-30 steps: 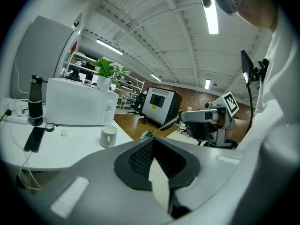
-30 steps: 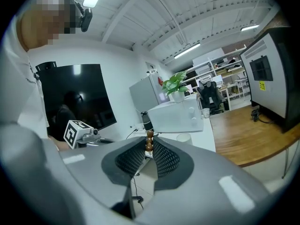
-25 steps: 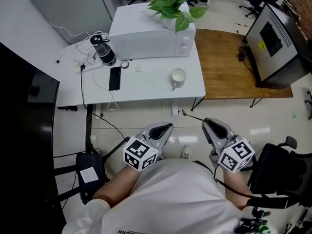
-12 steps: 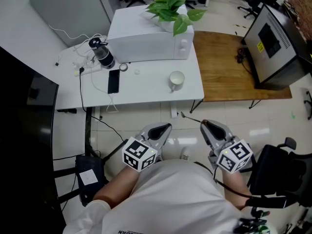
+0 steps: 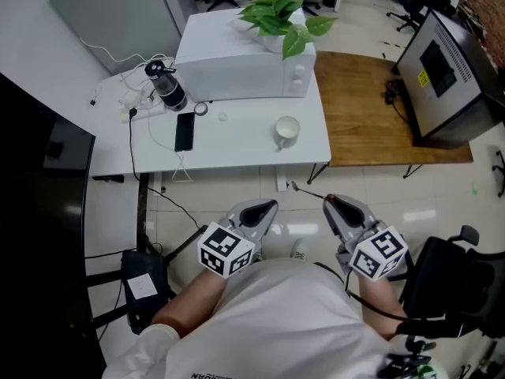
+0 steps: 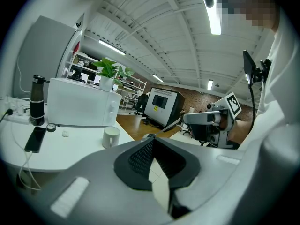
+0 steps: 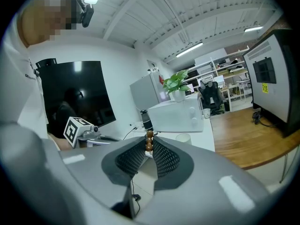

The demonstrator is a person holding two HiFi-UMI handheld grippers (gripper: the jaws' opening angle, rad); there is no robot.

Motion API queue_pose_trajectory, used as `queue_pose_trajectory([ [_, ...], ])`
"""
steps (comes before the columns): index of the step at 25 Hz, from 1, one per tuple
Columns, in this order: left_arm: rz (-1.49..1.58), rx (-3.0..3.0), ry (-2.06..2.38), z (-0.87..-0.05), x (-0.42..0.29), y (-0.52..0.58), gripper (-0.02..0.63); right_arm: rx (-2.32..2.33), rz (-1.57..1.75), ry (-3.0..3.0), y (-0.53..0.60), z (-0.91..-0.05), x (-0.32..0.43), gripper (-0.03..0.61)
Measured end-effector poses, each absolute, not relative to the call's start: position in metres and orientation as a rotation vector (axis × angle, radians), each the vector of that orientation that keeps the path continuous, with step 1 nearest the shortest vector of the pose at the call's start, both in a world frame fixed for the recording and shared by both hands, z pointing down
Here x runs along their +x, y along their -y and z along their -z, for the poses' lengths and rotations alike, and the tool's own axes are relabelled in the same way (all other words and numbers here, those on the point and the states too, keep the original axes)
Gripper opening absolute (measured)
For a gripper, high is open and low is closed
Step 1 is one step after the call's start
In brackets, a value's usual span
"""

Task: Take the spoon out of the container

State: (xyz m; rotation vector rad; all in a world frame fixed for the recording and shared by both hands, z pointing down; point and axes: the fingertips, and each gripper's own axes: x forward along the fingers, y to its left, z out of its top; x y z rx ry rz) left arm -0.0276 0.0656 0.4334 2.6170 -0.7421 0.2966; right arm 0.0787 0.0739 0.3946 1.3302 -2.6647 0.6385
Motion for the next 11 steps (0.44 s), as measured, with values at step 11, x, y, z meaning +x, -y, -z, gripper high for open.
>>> queue_pose_trajectory([
  [11,-0.299,2.615,0.740,-0.4339,-0.0256,-0.0634,0.005,1.331,-0.640,2.662,-0.0726,-0.3963,0.0813,0.054],
])
